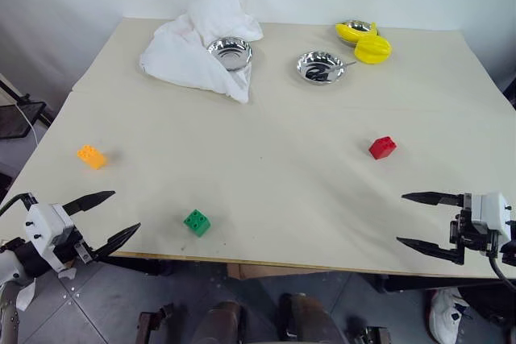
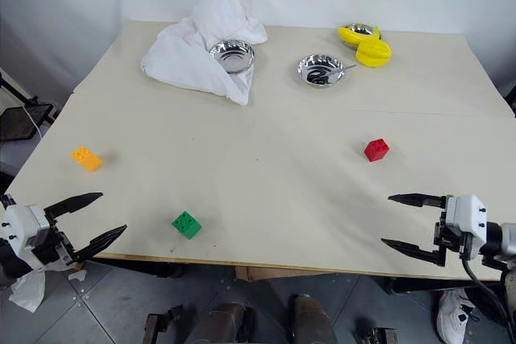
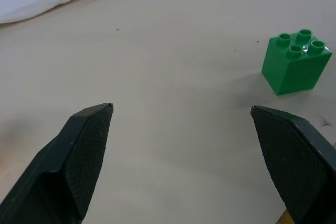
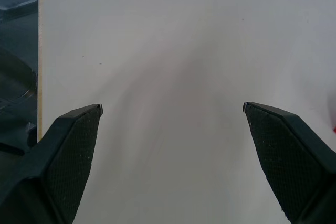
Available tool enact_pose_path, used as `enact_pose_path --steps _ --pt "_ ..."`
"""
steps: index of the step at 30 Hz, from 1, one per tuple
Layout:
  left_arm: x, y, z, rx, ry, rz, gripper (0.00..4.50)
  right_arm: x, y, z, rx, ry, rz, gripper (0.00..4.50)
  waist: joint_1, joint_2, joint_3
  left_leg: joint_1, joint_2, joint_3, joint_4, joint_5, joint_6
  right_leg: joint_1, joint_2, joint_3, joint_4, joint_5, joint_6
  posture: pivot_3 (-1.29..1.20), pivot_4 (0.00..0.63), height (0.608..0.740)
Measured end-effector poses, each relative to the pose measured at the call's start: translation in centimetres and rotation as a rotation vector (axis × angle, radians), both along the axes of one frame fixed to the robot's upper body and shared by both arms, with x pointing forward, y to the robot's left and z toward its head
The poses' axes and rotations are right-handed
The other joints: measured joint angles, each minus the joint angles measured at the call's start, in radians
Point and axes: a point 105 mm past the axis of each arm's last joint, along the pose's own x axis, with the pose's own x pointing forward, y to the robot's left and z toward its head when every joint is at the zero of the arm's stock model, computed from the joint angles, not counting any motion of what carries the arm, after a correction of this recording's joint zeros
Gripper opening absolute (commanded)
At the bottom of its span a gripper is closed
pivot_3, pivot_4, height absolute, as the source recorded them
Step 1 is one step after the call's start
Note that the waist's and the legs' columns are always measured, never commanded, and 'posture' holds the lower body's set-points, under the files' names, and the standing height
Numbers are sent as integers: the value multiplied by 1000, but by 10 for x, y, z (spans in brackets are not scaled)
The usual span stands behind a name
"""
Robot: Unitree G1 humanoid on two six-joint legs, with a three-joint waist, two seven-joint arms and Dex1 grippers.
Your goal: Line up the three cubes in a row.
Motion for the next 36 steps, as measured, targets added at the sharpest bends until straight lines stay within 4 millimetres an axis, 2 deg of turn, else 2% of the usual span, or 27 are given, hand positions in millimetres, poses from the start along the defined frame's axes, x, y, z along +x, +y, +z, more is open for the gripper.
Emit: enact_pose_path --steps 6,10,13,17,20,23,26,29,32,36 --pt "5 -2 5 -72 -11 -2 4463 -4 -1 -3 39 -9 -75 4500 2 0 0 0 0 0 0 0 0 0 0 0 0 0 0 0 150 740" --pt "10 -13 18 -157 -29 -48 4463 -6 -21 2 94 -39 -251 4500 4 0 0 0 0 -1 0 0 0 0 0 -1 0 0 0 0 150 740" --pt "16 -30 29 -237 -62 -105 4463 -10 -43 5 166 -87 -443 4500 5 0 0 0 0 -1 0 0 -1 0 0 0 0 0 0 0 150 740" --pt "24 -65 42 -362 -44 -229 4463 -19 -71 2 273 -154 -710 4500 2 0 -1 0 0 0 0 0 -1 0 1 0 2 0 0 0 150 740" --pt "28 -82 50 -406 -42 -292 4463 -24 -84 -2 346 -184 -855 4500 -3 1 -1 1 0 0 0 1 -2 0 1 1 4 0 0 0 150 740" --pt "31 -92 54 -415 -28 -337 4463 -23 -76 -10 416 -180 -902 4500 -8 2 -2 3 0 0 1 1 -4 -1 2 2 8 0 0 0 150 740" --pt "32 -95 53 -405 -14 -360 4463 -11 -62 -11 464 -163 -898 4500 -14 4 -3 3 0 1 1 2 -5 -1 2 2 9 0 0 0 150 740" --pt "36 -92 48 -378 -4 -354 4463 15 -33 3 486 -159 -813 4500 -22 4 -3 4 0 1 1 3 -6 -1 2 2 10 0 -1 0 150 740" --pt "38 -89 44 -346 -5 -349 4463 58 -16 5 438 -57 -861 4500 -26 4 -3 2 0 1 2 4 -6 -3 2 3 11 0 -3 0 150 740" --pt "35 -88 41 -332 3 -359 4463 84 4 12 396 -12 -871 4500 -12 4 -3 0 0 -1 1 4 -8 -7 2 1 15 0 -3 0 150 740"
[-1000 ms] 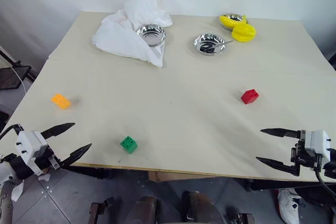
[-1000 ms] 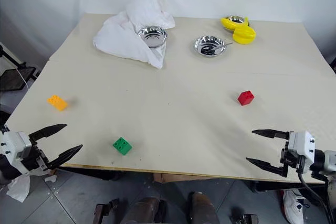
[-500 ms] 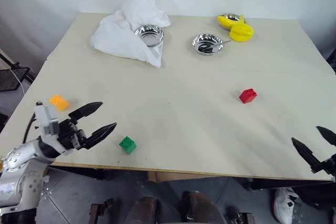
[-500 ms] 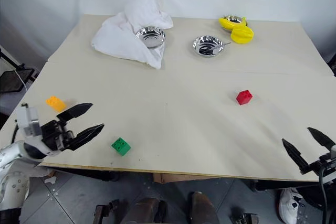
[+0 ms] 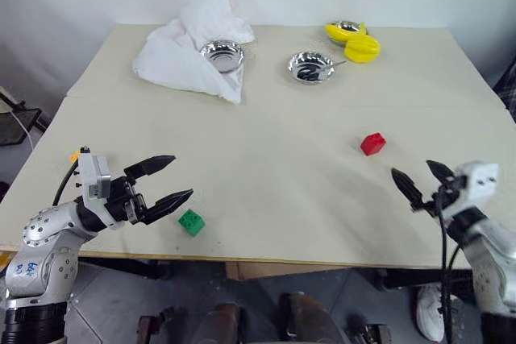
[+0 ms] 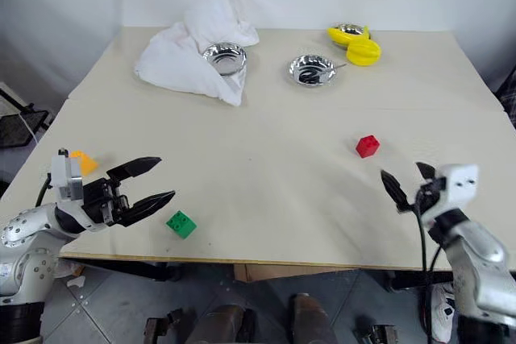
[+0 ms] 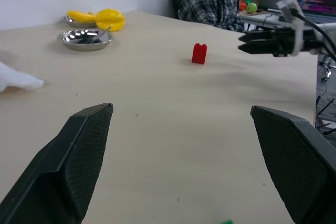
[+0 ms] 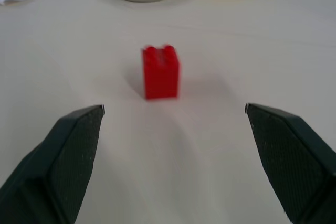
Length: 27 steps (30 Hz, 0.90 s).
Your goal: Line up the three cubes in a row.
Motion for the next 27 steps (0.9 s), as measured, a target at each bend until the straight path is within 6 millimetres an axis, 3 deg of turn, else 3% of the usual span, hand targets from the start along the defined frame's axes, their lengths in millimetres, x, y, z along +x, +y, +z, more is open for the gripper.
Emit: enact_pose_path --steps 6,8,16,19,26,27 --pt "-7 -3 -5 12 11 -19 4463 36 23 19 -55 34 -11 4500 5 0 0 -3 0 1 1 0 0 -3 0 0 -1 0 0 0 150 740" --pt "-9 -6 -3 20 0 -28 4463 45 23 23 -75 31 -38 4500 8 0 0 -3 0 1 0 0 0 -3 0 0 -1 0 0 0 150 740" --pt "-12 -12 -2 28 -21 -25 4463 66 23 -5 -70 156 -47 4500 7 0 0 -3 0 1 0 0 0 -3 0 0 0 0 0 0 150 740" --pt "-12 -12 -2 27 -21 -18 4500 69 21 -10 -63 169 -45 3937 5 0 0 -3 0 1 1 0 0 -3 0 0 0 0 0 0 150 740" --pt "-12 -14 0 32 -34 -15 4500 74 22 -6 -60 130 -11 1616 -3 0 0 -3 0 1 0 0 0 -3 0 0 0 0 0 0 150 740" --pt "-12 -14 0 32 -34 -14 4500 74 22 -6 -59 126 -3 1487 -4 0 0 -3 0 1 0 0 0 -3 0 0 0 0 0 0 150 740"
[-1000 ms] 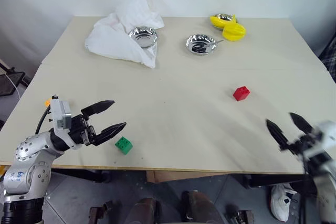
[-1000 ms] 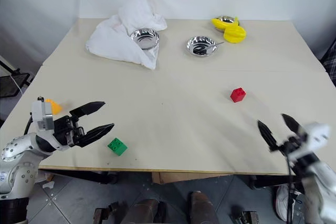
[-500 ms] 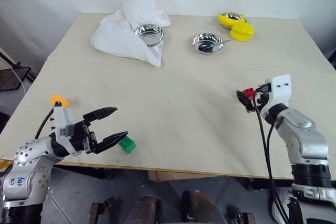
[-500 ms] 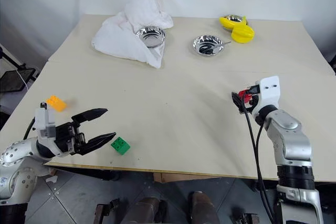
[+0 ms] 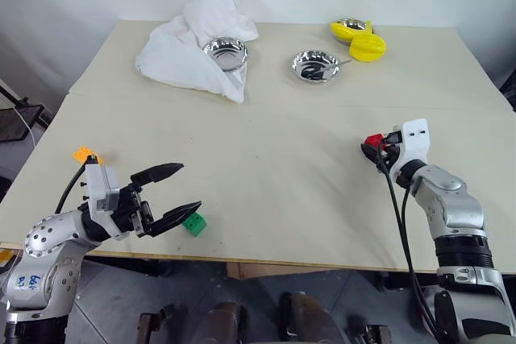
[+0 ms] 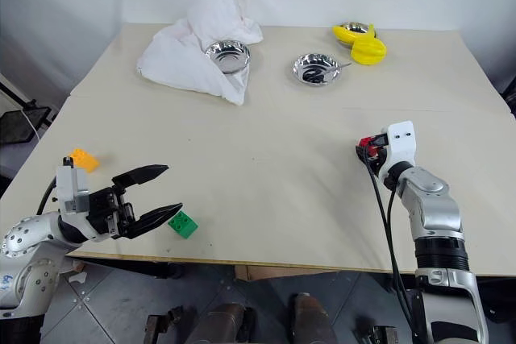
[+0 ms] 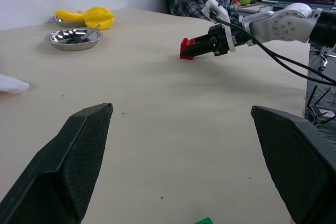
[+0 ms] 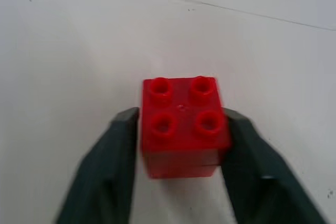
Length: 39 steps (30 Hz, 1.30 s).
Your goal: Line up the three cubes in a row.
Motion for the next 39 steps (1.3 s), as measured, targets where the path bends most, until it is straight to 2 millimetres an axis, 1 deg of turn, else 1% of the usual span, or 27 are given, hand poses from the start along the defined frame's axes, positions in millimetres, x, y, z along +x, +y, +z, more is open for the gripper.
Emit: enact_pose_path --steps 3,4,5,7,9,10,13,16,18,20,23,26,27,29,32,39 --pt "0 0 0 0 -2 1 4500 -2 0 0 3 13 73 1509 -5 0 0 0 0 0 0 0 0 0 0 0 0 0 0 0 150 740" --pt "0 0 0 0 -4 1 4500 -4 1 2 7 18 126 1509 -5 0 0 0 0 0 0 0 0 0 0 0 0 0 0 0 150 740" --pt "0 0 0 0 -4 1 4500 -8 3 5 14 13 214 1509 -6 0 0 0 0 0 0 0 0 0 0 0 0 0 0 0 150 740" --pt "0 0 0 0 -4 0 4500 -21 12 20 -6 -36 448 1509 -8 0 0 0 0 0 0 0 0 0 0 0 -1 0 0 0 150 740" --pt "0 0 0 1 -3 -3 4500 -33 20 33 -67 -82 674 1509 -11 0 0 0 0 1 0 0 0 0 0 0 -1 0 0 0 150 740" --pt "0 -1 0 1 -4 -6 4500 -38 20 35 -100 -82 752 1509 -12 0 0 0 0 1 0 0 0 1 0 0 0 0 0 0 150 740" --pt "-1 -1 -1 2 1 -13 4500 -49 19 33 -189 -30 959 1509 -14 -1 1 2 1 1 1 0 0 2 0 0 0 0 0 0 150 740" --pt "-1 -2 -1 2 3 -17 4500 -46 29 25 -277 12 1053 1509 -17 -1 1 2 1 1 1 0 -1 2 0 0 0 0 0 0 150 740" --pt "-1 -2 -1 3 5 -19 4500 -48 38 14 -357 68 1128 1509 -15 -1 1 2 1 0 1 0 -1 2 0 0 0 0 0 0 150 740" --pt "-2 -2 -3 3 14 -20 4500 -49 44 4 -396 109 1184 1509 -12 -1 1 1 1 0 1 0 -1 2 0 -1 -1 0 0 0 150 740" --pt "-4 -2 -6 5 33 -19 4500 -50 54 -4 -449 135 1253 1509 -11 -1 1 1 1 0 1 0 -1 2 0 -1 -2 0 0 0 150 740" --pt "-7 -4 -7 9 41 -23 4500 -48 70 -8 -434 118 1304 1509 -11 -1 1 1 1 0 1 0 -1 2 0 -1 -2 0 0 0 150 740" --pt "-8 -6 -6 13 35 -29 4500 -47 72 -9 -418 113 1303 1509 -11 -1 1 1 1 0 1 0 -1 2 0 -1 -2 0 0 0 150 740" --pt "-11 -6 -5 17 35 -26 4500 -44 72 -8 -412 108 1293 1509 -10 -1 1 1 1 0 1 0 -1 2 0 -1 -2 0 0 0 150 740" --pt "-14 -4 -6 21 43 -8 4500 -42 67 -7 -413 109 1266 1509 -8 -1 1 1 1 -1 1 0 -1 2 0 -2 -2 0 0 0 150 740" --pt "-15 -3 -5 22 40 -2 4500 -40 60 -7 -410 115 1235 1509 -9 -1 1 1 1 -1 2 0 -1 3 0 -2 -3 0 0 0 150 740"
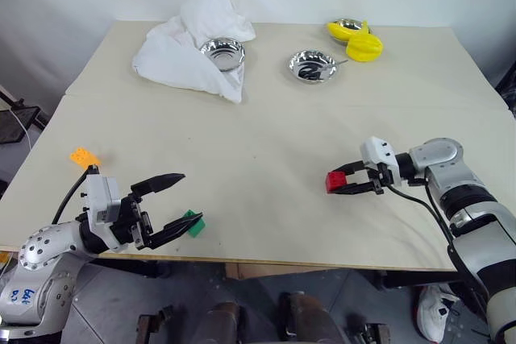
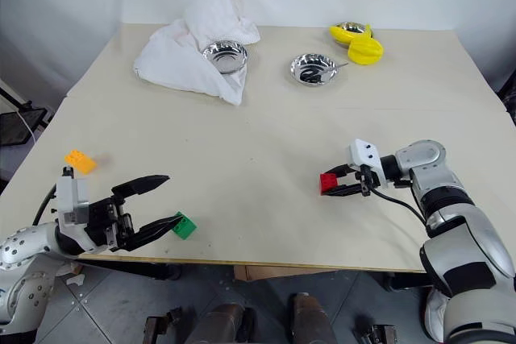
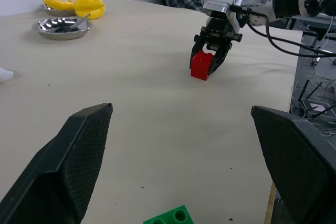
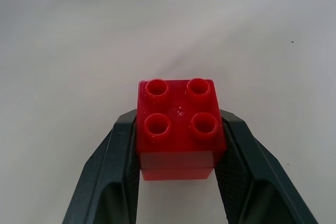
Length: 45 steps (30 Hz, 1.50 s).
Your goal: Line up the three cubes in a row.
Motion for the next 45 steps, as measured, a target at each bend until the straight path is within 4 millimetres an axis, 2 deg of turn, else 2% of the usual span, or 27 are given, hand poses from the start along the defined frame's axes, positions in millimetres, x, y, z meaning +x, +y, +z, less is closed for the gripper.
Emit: enact_pose_path --steps 6,11,20,23,27,32,34,39,41,45 --pt "2 0 3 -1 -13 -4 4500 -1 -16 0 0 1 -56 1509 2 0 0 0 0 -1 0 0 0 1 0 -1 -2 0 0 0 150 740" --pt "6 -1 9 3 -37 -12 4500 -1 -21 0 16 9 -89 1509 0 0 0 0 0 -1 0 0 0 1 0 -1 -2 0 0 0 150 740" --pt "7 2 6 1 -19 -10 4500 -3 -19 -10 25 60 -108 4476 -1 0 0 0 0 -1 0 0 0 1 0 -1 -2 0 0 0 150 740" --pt "8 3 6 9 -17 -14 4500 -3 -21 -9 35 41 -107 4476 -1 0 0 0 0 -1 0 0 0 1 0 -1 -2 0 0 0 150 740" --pt "7 10 7 10 -20 15 4500 -1 -30 10 72 -28 -131 4476 -1 0 0 0 0 -1 0 0 0 1 0 -1 -2 0 0 0 150 740" --pt "4 39 -5 -33 13 178 4500 -6 -31 46 180 -120 -95 4476 -2 0 0 0 1 -1 -1 0 0 1 0 -1 -3 0 0 0 150 740" --pt "-1 61 -16 -66 43 299 4500 -14 -32 51 235 -97 -86 4476 0 0 0 0 1 -1 -2 -1 1 1 0 -1 -4 0 0 0 150 740" --pt "-33 114 -49 -106 155 571 4500 -40 -32 51 363 -40 -50 4476 4 0 0 0 2 -1 -2 -3 4 5 0 -1 -11 0 0 0 150 740" --pt "-41 124 -54 -119 168 630 4500 -48 -28 49 394 -39 -23 4476 6 0 0 0 2 0 -1 -3 5 6 0 -1 -13 0 0 0 150 740" --pt "-61 130 -65 -124 195 685 4500 -63 -24 40 429 -34 5 4476 15 0 0 1 1 1 0 -5 8 9 -1 -1 -15 0 0 0 150 740"
